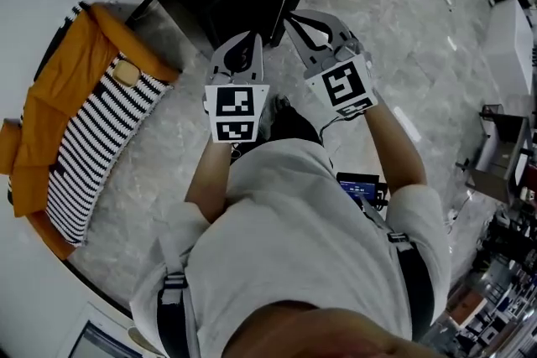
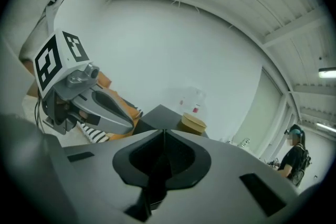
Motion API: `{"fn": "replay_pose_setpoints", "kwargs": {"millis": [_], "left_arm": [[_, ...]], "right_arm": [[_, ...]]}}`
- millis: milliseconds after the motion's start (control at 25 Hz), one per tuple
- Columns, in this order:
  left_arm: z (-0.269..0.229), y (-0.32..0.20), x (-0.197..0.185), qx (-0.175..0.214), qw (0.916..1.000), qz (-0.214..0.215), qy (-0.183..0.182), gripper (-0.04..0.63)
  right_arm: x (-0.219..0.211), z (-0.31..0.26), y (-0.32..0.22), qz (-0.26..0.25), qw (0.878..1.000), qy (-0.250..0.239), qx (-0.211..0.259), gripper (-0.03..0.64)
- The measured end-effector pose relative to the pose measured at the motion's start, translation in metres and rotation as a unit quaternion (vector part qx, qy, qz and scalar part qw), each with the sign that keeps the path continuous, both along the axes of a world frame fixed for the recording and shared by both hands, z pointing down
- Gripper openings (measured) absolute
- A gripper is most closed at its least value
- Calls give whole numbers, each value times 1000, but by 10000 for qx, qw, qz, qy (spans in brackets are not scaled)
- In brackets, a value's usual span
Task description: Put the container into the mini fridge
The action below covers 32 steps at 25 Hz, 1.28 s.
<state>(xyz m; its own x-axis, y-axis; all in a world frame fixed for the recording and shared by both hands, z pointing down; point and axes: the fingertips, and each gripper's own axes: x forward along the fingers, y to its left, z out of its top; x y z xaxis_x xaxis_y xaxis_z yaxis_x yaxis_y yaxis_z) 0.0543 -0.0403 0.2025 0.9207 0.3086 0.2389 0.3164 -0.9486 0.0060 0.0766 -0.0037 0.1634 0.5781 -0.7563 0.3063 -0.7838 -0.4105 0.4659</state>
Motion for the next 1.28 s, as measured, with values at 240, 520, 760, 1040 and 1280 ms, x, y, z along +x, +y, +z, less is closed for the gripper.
{"fn": "replay_pose_setpoints", "kwargs": {"millis": [240, 520, 760, 1040, 1280], "left_arm": [[-12, -26, 37, 86, 9997, -240, 55, 12], [-34, -58, 103, 331, 9980, -500, 216, 12], [-46, -75, 176, 272, 9979, -596, 0, 12], [-36, -111, 235, -62, 9931, -1138, -285, 12], [-35, -122, 275, 57, 9896, -1398, -328, 12]], "right_arm": [[39, -8, -26, -366, 9987, 101, -328, 40], [110, -15, -46, -578, 9967, 284, -491, 40], [190, -34, -56, -960, 9915, 378, -793, 40], [255, -26, -86, -1614, 9737, 649, -1468, 40], [299, -13, -120, -2046, 9582, 850, -1812, 40]]}}
